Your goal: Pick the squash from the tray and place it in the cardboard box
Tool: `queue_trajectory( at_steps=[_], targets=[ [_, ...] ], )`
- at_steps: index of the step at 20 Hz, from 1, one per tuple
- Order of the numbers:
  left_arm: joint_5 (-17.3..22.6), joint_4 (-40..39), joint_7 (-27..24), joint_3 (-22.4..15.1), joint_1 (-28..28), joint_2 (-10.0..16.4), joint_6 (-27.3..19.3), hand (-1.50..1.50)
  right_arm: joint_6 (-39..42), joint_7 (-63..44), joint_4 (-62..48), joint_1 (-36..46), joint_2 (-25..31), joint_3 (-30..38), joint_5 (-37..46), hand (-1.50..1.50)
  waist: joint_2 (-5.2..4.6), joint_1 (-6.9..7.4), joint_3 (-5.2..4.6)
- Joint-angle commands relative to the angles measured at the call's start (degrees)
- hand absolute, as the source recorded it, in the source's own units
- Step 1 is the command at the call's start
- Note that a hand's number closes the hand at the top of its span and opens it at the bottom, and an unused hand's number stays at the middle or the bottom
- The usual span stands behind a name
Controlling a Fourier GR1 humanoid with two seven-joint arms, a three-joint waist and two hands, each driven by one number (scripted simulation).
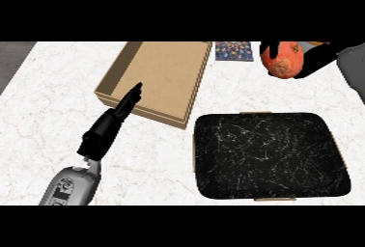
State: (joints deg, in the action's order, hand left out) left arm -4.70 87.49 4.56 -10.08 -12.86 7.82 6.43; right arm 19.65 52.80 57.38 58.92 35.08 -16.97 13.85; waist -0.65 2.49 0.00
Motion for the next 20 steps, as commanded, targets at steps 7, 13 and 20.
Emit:
queue_trajectory(
  at_steps=[7,13,20],
  targets=[
    [0.4,0.0,0.1,1.3,0.0,0.8,1.5,0.00,7.6,2.7,-18.6,15.2,-6.7,-0.2,0.3,1.50,-0.02,0.04,-0.04],
    [0.3,-2.1,-0.4,1.4,-2.6,-0.4,1.6,0.00,5.5,-3.1,-26.6,23.3,-14.8,0.0,0.4,1.50,-0.26,0.41,-0.07],
    [-1.3,-2.9,-1.2,0.9,-1.6,-1.5,0.6,0.00,-5.7,-3.1,-33.5,25.1,-22.1,-0.1,4.8,1.50,-0.15,-0.07,-0.05]
  ],
)
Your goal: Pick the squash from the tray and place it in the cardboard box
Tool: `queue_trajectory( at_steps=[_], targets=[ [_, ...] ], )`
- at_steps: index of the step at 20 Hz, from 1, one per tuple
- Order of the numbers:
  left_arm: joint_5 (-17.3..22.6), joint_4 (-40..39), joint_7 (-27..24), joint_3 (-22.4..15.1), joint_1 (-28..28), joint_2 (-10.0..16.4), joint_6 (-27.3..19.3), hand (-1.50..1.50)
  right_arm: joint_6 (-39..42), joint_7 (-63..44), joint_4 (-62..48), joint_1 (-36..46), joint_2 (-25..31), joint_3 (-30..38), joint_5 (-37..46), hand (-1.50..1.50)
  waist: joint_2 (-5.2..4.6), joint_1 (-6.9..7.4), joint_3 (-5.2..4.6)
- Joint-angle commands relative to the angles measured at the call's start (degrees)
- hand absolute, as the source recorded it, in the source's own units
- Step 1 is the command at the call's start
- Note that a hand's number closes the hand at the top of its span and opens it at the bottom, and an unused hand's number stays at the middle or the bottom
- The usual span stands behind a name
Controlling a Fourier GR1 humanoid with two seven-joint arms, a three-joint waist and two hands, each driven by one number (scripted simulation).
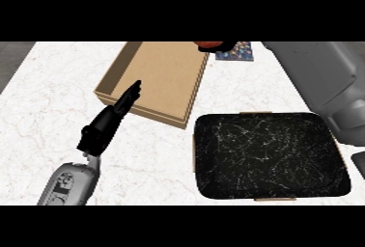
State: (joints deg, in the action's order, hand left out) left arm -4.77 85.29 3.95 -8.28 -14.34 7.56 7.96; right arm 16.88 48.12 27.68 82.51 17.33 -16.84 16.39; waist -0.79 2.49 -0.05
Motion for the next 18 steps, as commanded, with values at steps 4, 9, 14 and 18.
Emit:
queue_trajectory(
  at_steps=[4,9,14,18],
  targets=[
    [-1.6,4.6,1.8,-2.5,2.8,-1.3,-0.7,0.00,-5.9,4.2,-8.4,3.1,-4.7,-1.2,5.5,1.50,-0.03,0.78,0.02],
    [-2.6,3.3,0.6,-2.4,2.0,-1.9,-1.3,0.00,-13.0,2.8,-12.8,4.4,-11.4,-2.3,8.7,1.50,-0.29,0.97,-0.02],
    [-1.5,0.7,-0.5,-0.5,0.6,-1.1,-0.3,0.00,-13.7,2.0,-18.5,2.9,-15.4,-3.6,10.9,1.50,-0.86,1.72,-0.06],
    [-2.1,1.0,-0.9,-1.7,0.2,-1.8,-0.2,0.00,-8.3,-1.9,-22.8,2.3,-17.2,-2.8,10.1,-1.50,-1.02,2.12,-0.06]
  ],
)
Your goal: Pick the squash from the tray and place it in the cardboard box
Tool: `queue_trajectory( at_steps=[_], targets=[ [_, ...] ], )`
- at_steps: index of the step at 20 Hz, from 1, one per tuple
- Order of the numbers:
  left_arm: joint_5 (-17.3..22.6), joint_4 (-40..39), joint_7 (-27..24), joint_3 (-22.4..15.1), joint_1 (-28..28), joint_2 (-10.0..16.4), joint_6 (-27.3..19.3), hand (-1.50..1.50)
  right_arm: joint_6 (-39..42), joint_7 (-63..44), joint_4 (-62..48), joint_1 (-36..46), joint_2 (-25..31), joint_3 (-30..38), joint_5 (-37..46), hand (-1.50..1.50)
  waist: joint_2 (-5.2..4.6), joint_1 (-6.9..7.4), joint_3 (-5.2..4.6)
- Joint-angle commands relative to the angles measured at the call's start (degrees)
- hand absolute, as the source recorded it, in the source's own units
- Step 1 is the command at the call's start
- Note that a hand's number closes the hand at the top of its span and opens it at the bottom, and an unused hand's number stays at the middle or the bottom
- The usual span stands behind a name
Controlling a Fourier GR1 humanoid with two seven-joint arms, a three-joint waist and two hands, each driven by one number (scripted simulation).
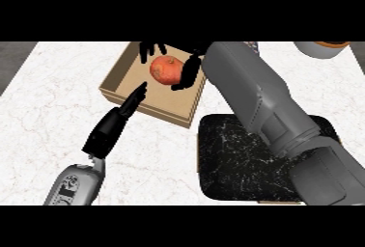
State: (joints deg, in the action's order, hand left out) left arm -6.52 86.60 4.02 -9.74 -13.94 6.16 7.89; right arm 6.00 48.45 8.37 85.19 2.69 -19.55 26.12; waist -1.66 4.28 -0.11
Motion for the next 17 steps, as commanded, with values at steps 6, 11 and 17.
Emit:
queue_trajectory(
  at_steps=[6,11,17],
  targets=[
    [0.4,1.2,0.8,-0.5,0.4,-0.5,0.9,0.00,6.3,1.7,-4.2,-2.2,-2.6,2.6,-2.0,-1.50,-0.05,0.52,0.06],
    [0.1,0.5,0.7,-0.1,-1.1,-0.2,0.9,0.00,12.1,0.2,-5.3,-0.4,-0.6,13.5,-12.7,-1.50,-0.90,1.78,0.10],
    [-0.7,-0.5,0.1,-0.4,-1.8,-1.0,0.1,0.00,23.9,-3.4,-7.5,0.0,5.6,20.3,-19.6,-1.50,-1.41,1.64,0.11]
  ],
)
